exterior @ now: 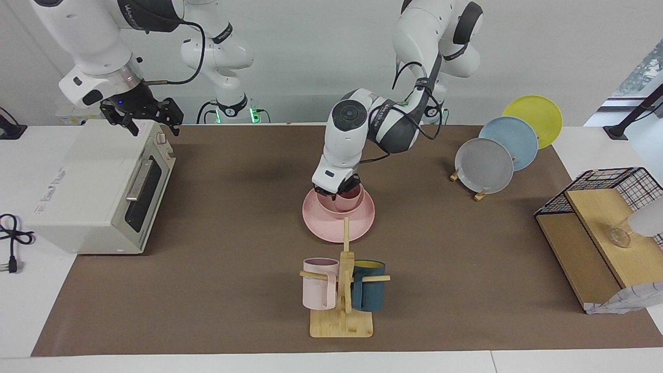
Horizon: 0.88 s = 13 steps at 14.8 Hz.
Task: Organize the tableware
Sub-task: 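Lower the cup into the bowl and open the left gripper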
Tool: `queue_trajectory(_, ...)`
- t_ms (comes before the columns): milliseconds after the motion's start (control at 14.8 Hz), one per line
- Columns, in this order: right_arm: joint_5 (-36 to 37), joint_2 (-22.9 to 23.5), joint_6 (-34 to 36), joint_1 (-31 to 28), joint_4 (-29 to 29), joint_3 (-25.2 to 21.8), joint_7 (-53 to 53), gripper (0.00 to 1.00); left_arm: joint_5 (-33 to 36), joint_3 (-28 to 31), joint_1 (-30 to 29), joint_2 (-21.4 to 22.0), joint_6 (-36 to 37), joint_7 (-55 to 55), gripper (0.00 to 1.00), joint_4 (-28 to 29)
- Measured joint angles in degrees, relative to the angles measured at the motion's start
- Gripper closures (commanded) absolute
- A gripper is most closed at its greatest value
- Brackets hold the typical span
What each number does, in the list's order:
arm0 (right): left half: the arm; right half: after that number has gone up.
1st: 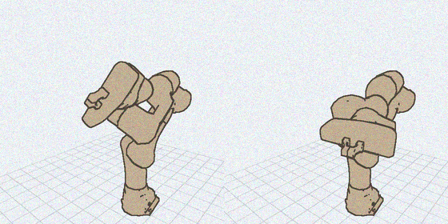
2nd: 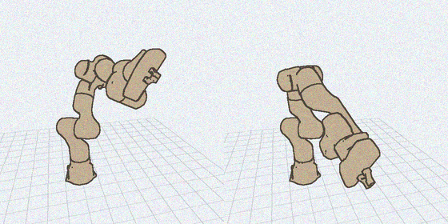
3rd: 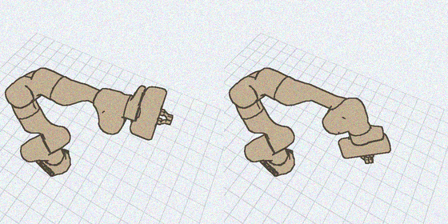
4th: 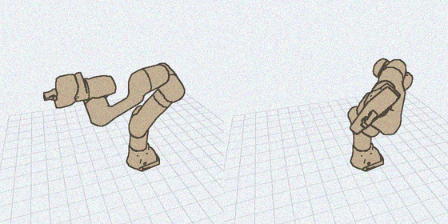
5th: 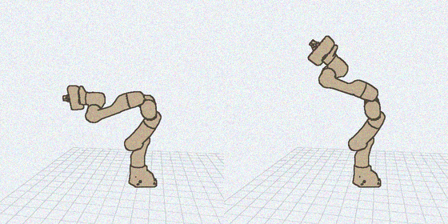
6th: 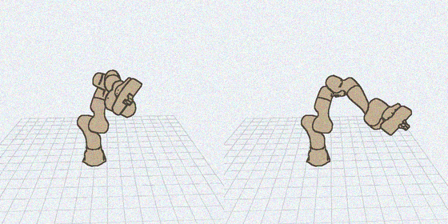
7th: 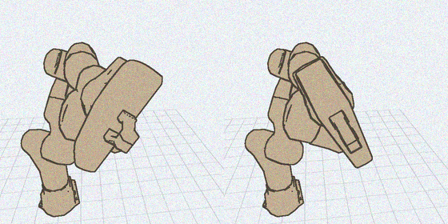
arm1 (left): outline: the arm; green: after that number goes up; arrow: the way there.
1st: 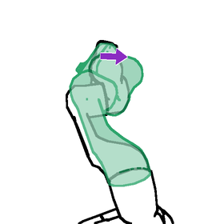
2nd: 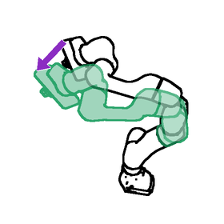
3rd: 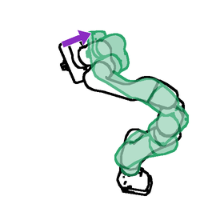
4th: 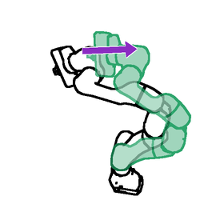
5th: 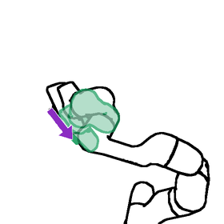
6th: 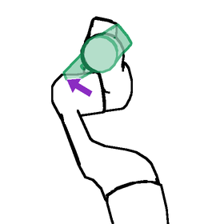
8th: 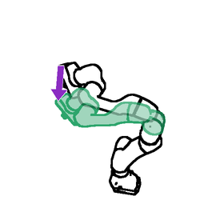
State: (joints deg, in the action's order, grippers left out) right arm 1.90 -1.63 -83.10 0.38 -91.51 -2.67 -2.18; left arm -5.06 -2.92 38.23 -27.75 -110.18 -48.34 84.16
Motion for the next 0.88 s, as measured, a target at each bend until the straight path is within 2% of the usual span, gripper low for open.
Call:
queue_trajectory(812, -0.41, 0.0, 0.01, 0.26, -0.04, -0.17, -0.48, 0.0, 0.0, -0.06, 0.6, 0.01, -3.18, -0.03, 1.0, 3.06)
queue_trajectory(879, -0.41, 0.0, 0.01, 0.25, -0.04, -0.18, -0.48, 0.0, 0.0, -0.06, 0.61, 0.01, -3.23, -0.03, 0.75, 3.08)
